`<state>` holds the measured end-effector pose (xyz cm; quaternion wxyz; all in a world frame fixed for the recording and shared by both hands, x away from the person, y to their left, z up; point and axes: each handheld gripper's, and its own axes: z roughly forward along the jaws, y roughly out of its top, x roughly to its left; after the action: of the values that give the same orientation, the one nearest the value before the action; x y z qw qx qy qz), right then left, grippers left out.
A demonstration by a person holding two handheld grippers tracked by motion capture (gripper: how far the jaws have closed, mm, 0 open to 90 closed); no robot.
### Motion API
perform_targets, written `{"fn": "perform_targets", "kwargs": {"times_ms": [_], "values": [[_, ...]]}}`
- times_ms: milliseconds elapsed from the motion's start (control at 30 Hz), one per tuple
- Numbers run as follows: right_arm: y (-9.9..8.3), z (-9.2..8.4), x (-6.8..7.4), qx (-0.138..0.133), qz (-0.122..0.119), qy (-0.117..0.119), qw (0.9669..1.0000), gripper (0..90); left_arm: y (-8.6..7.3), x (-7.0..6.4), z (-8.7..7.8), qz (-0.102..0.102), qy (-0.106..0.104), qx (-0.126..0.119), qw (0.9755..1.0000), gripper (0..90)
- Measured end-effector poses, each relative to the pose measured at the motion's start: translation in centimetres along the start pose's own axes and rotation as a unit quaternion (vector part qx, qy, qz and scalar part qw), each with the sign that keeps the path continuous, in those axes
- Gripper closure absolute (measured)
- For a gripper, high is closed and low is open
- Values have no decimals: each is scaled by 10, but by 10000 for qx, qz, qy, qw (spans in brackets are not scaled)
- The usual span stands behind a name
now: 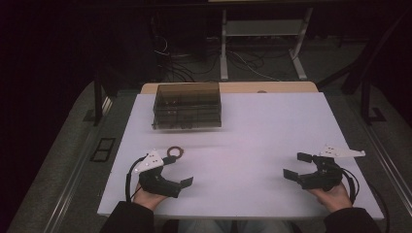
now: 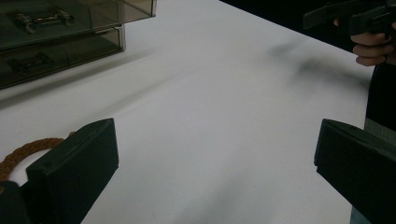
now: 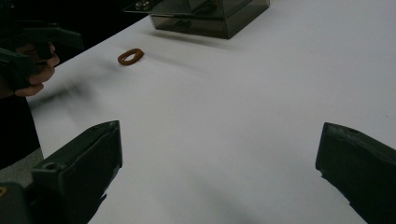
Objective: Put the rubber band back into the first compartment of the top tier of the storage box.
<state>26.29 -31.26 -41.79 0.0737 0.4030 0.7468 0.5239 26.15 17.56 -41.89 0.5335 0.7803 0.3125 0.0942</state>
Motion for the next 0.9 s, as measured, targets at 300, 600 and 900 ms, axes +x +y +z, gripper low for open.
{"fn": "perform_targets", "kwargs": {"times_ms": [300,600,900], "values": [[1,1,2,31,-17,25,10000,3,0,-1,-1,3,20,9,10000,0],[0,0,1,40,-79,24,10000,3,2,-2,-2,36,25,109,9999,0],[0,0,1,80,-57,21,9999,3,6,-3,-5,73,5,304,9995,0]]}}
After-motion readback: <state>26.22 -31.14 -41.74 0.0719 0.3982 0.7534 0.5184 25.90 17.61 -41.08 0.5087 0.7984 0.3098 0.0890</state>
